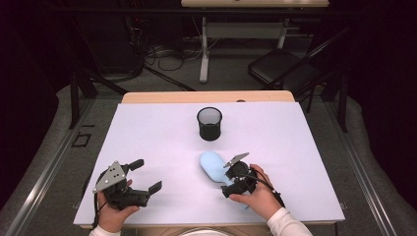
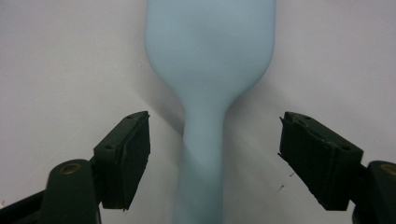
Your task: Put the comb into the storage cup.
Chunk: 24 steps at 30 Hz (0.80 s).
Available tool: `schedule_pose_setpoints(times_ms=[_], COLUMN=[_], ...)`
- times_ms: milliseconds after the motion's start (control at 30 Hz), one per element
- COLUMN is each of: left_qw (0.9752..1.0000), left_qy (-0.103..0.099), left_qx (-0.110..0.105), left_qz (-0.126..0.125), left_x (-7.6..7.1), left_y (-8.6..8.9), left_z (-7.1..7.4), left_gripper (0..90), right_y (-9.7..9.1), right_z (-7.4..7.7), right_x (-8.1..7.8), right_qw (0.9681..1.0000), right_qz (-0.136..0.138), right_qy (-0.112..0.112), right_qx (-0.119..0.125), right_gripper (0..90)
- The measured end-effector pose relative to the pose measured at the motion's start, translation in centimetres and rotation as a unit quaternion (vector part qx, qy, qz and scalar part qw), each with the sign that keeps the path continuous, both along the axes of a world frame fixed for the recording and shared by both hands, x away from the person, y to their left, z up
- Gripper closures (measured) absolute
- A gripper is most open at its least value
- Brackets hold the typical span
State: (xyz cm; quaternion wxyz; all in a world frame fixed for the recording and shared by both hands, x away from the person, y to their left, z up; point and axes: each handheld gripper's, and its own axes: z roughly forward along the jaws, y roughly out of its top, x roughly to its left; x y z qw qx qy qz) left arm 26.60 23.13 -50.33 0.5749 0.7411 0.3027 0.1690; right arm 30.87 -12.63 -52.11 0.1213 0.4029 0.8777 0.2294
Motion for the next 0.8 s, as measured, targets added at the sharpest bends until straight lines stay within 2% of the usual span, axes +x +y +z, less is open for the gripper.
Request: schedule_pose_setpoints(times_ms=[100,133,233,800], left_qw=[1.0,1.0,1.0,0.9999], left_qy=[0.003,0.003,0.003,0.007], left_qx=[0.001,0.002,0.002,-0.005], left_qz=[-0.001,0.001,0.001,0.015], left_x=[0.06,0.06,0.07,0.18], left_y=[0.04,0.04,0.12,0.35], left_z=[-0.03,-0.04,-0.02,-0.08], left_gripper=[0.4,0.4,0.5,0.5], right_y=[0.19,0.22,0.3,0.38], right_z=[-0.15,-0.03,-0.12,-0.21], right_x=[0.04,0.05,0.16,0.7], right_qw=[1.0,1.0,0.9999,0.9996], right_qz=[-0.002,-0.003,-0.005,-0.009], right_qy=[-0.004,0.004,0.006,0.027], right_qx=[0.002,-0.004,-0.007,0.003], right_gripper=[24.3,24.5,24.9,31.0])
